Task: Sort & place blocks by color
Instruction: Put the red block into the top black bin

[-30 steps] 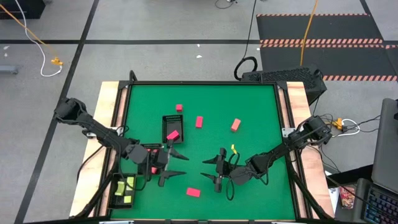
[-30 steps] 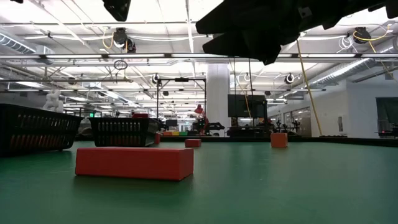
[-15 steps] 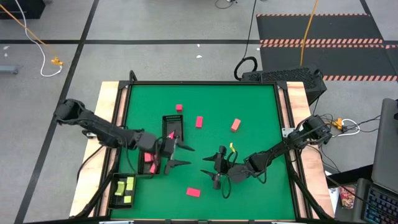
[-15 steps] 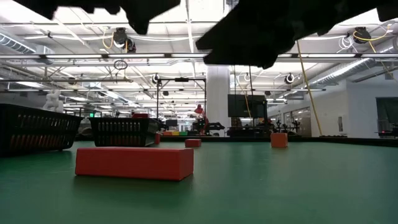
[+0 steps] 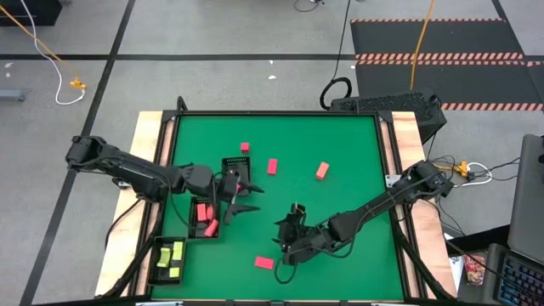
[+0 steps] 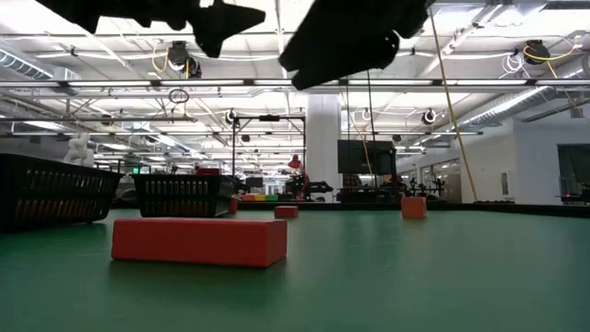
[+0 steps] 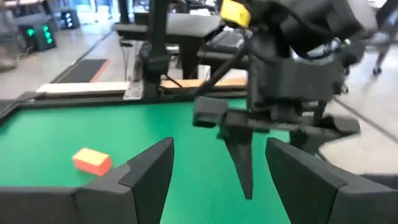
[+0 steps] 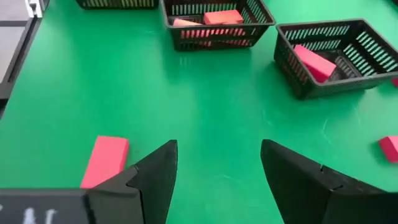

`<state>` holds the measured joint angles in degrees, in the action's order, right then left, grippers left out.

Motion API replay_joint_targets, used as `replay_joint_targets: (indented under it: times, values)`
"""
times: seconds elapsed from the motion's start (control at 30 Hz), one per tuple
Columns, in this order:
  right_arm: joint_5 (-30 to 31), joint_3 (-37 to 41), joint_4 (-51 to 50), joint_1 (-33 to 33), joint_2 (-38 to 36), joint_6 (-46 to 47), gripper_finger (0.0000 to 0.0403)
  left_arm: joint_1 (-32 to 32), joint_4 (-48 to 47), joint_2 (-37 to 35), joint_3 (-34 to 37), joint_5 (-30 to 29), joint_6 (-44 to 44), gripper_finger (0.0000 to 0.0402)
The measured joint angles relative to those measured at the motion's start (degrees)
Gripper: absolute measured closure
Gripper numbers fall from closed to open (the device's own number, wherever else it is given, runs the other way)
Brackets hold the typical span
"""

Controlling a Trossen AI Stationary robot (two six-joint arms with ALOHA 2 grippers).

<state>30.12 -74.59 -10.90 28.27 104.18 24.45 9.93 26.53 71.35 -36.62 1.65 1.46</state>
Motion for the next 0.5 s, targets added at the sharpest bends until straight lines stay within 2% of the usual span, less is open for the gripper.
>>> replay_joint_targets:
  times: [0.3,0.5]
  values:
    - [-6.67,-6.69,-0.37,1.81,7.04,1.98,0.0179,0.63,-14.93,-8.85,0.0,-0.47,5.63,0.0147]
    - [-9.47,-9.92,-2.31,2.51,11.37,2.51,0.0179,4.85,-15.25,-11.19,0.0,-7.41,11.61,0.0147]
